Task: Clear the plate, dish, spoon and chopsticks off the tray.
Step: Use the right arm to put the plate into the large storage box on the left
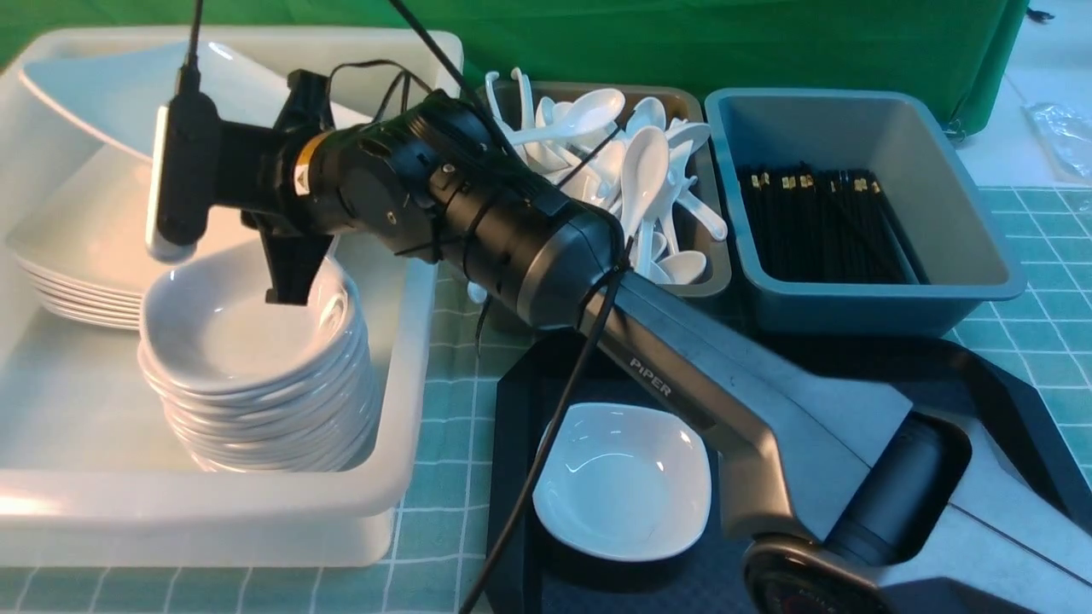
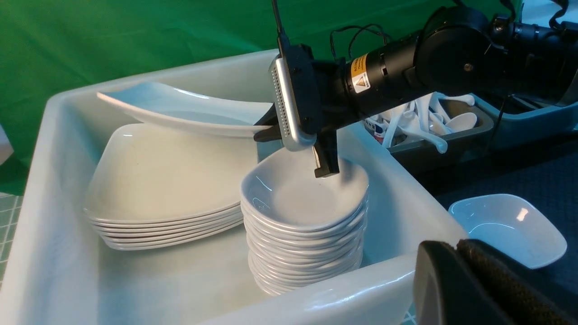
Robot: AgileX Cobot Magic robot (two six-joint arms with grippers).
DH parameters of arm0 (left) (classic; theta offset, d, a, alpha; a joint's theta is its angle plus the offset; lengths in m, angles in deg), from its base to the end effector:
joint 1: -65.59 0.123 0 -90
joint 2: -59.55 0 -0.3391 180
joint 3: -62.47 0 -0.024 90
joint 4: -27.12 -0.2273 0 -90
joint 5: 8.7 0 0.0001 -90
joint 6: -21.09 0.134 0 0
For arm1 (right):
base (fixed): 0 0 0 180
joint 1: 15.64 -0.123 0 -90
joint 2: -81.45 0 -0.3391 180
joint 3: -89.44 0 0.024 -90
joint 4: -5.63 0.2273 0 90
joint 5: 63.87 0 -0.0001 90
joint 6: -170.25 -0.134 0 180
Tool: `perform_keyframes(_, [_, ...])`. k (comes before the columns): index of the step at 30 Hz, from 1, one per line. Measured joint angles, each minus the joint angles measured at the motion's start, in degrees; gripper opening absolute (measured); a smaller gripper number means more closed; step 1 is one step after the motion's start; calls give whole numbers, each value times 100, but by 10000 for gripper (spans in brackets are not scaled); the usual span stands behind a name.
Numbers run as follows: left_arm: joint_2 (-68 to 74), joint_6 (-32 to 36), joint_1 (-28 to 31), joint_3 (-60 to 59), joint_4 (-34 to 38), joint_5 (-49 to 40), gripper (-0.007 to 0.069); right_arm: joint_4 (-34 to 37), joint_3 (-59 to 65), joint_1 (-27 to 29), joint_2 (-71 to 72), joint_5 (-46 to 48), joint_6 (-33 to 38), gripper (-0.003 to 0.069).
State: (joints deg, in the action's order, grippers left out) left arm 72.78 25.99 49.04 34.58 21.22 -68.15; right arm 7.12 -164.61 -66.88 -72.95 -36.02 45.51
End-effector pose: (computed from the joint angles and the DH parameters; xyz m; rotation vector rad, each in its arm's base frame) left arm -0.0613 0.0306 0.3633 0.3077 1.7251 -0.0324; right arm 0.4076 0.5103 0.2894 -1.5050 1.1406 -0.0208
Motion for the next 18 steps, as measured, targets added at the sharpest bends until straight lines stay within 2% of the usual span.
perform_keyframes(12, [0,27,0,0,4,24,17,126,-17,-28,-122,-99,132,72])
perform_keyframes(18, [0,94,0,0,4,107,17,115,-40,-34,-122,-220,169,194])
